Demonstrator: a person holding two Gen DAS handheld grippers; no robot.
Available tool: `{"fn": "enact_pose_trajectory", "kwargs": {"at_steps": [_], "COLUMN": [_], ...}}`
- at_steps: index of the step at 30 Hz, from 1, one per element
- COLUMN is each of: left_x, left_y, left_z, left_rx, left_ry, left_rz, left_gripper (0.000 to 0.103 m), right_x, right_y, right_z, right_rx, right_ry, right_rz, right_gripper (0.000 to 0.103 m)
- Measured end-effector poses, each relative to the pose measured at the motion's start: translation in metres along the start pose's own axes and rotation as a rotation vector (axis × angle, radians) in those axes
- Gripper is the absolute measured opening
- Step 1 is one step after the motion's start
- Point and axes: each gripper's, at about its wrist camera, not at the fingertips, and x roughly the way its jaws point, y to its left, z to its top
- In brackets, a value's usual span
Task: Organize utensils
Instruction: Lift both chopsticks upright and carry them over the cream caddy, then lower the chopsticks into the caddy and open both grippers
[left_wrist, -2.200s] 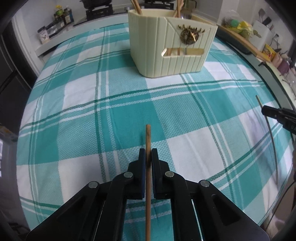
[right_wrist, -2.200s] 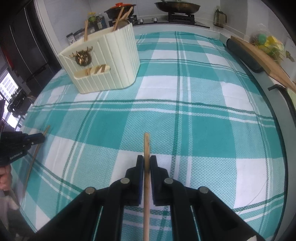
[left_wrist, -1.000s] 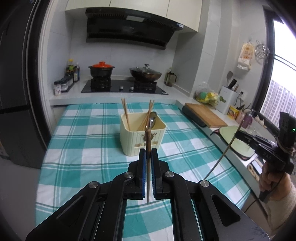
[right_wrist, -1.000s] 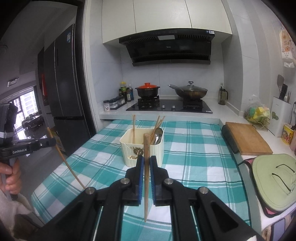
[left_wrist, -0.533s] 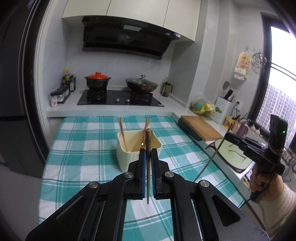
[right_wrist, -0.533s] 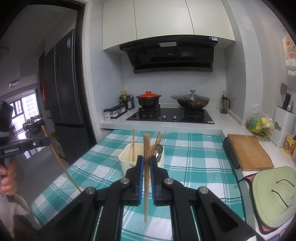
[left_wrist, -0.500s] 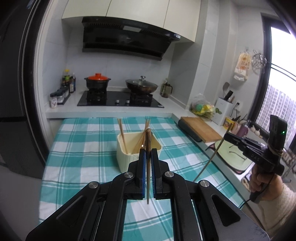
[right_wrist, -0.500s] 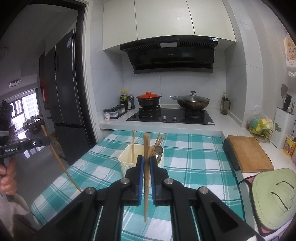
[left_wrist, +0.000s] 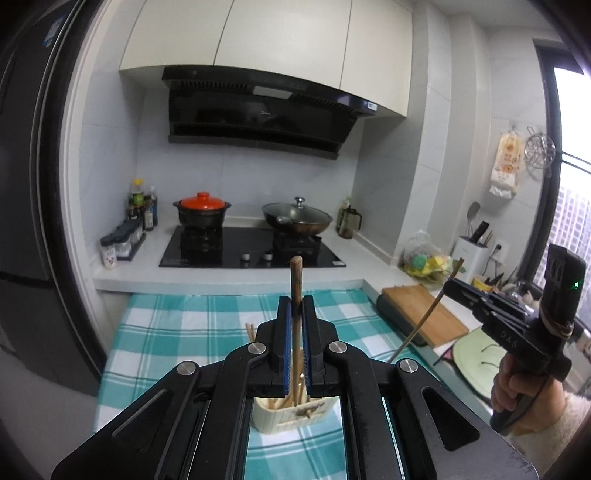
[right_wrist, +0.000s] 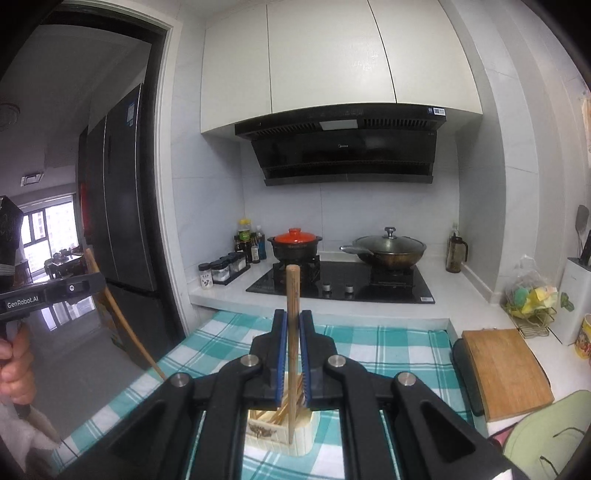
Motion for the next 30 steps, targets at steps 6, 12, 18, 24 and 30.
{"fn": "enact_pose_trajectory", "kwargs": {"at_steps": [6, 12, 18, 24, 30], "left_x": [0.070, 0.138, 0.183, 0.189, 0.137], "left_y": [0.002, 0.017, 0.028, 0.038, 0.028], "left_z": [-0.006, -0.039, -0.069, -0.079, -0.091], "left_rx": [-0.008, -0.049, -0.070, -0.089, 0.030], "left_ry": [0.085, 0.236, 0.338, 0.350, 0.277], "left_rz": [0.012, 0.021, 0.049, 0.087, 0.160], "left_gripper": [0.004, 0.004, 0.004, 0.053, 0.088], "right_x": [0.060, 0.135, 0.200, 0.240, 0.216], "right_y": [0.004, 0.004, 0.004, -0.002, -0.007], "right_z": [0.001, -0.028, -0.068, -0.091, -0.089], "right_rx": [-0.030, 0.007, 0.046, 0.123, 0.145], "right_ry": [0.029, 0.216, 0.383, 0.453, 0.378], "right_rz": [0.024, 0.087, 0.120, 0.129, 0.099], "right_gripper": [0.007, 0.007, 0.007, 0.010, 0.053]}}
